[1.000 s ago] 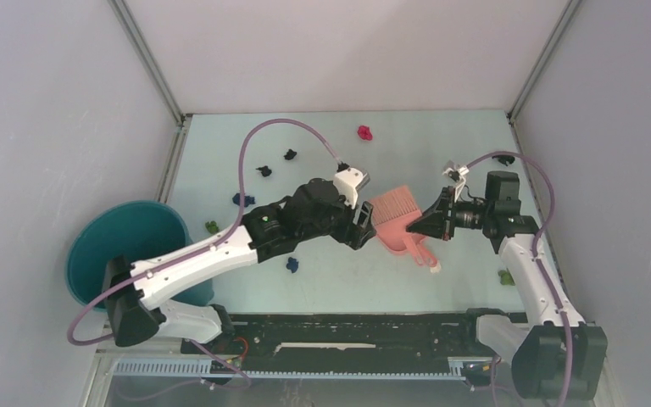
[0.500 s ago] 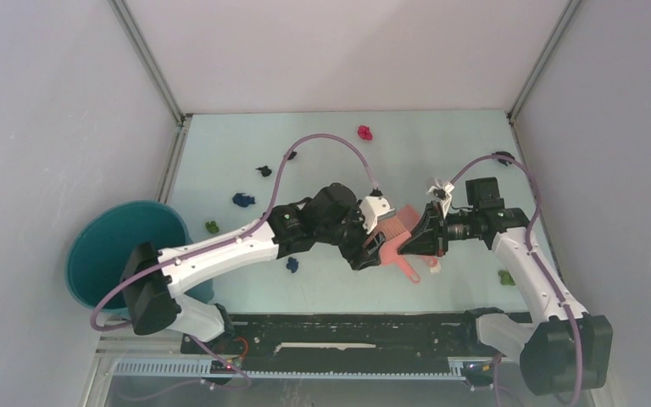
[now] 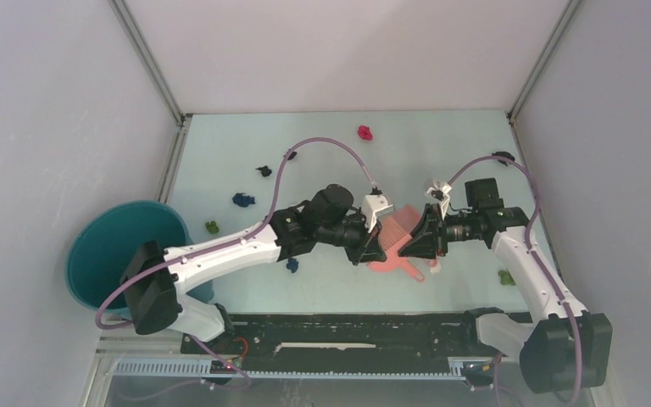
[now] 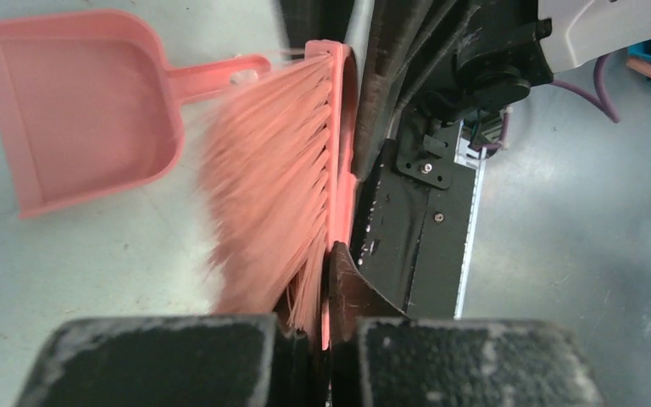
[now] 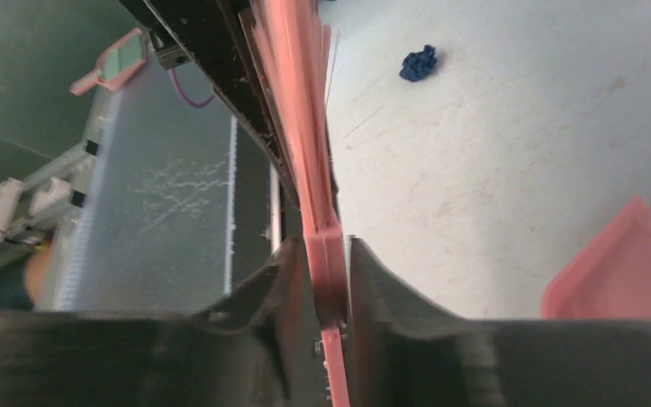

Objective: Sweep away the paper scraps from the table

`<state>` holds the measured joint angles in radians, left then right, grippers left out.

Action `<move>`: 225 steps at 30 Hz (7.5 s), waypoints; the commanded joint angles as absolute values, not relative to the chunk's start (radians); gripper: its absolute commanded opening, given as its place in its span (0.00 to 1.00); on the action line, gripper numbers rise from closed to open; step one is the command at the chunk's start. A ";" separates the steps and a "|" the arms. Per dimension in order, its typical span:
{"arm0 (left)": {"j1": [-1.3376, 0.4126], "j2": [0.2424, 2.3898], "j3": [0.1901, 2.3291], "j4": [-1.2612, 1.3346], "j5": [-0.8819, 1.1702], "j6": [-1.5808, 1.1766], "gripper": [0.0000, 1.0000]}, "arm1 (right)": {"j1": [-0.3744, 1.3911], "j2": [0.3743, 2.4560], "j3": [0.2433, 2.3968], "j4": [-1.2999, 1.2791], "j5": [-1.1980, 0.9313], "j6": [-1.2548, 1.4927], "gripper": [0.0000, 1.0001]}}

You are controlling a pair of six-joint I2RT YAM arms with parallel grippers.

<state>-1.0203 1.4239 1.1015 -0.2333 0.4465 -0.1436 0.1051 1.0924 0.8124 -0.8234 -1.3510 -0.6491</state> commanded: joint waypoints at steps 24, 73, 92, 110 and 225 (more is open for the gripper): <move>-0.974 1.032 0.877 0.046 0.101 -0.567 0.00 | -0.077 1.174 0.856 -0.755 -1.513 -0.519 0.68; -0.956 1.207 0.726 0.405 0.121 -0.887 0.00 | -0.132 1.237 0.869 -0.677 -1.712 -0.288 0.33; -0.951 1.195 0.697 0.401 0.091 -0.902 0.00 | -0.142 1.263 0.893 -0.736 -1.712 -0.327 0.29; -1.107 1.219 0.855 -0.144 -0.471 -0.865 0.74 | -0.272 1.370 0.955 -0.716 -1.558 -0.255 0.00; -1.322 1.616 0.899 -0.007 -0.433 -0.519 0.66 | -0.310 0.839 0.757 -0.325 -0.666 0.023 0.00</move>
<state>-1.3151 1.5600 0.8608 -0.0078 -0.4072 -0.4717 -0.3130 0.8402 0.7437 -0.3412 -0.6495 0.0345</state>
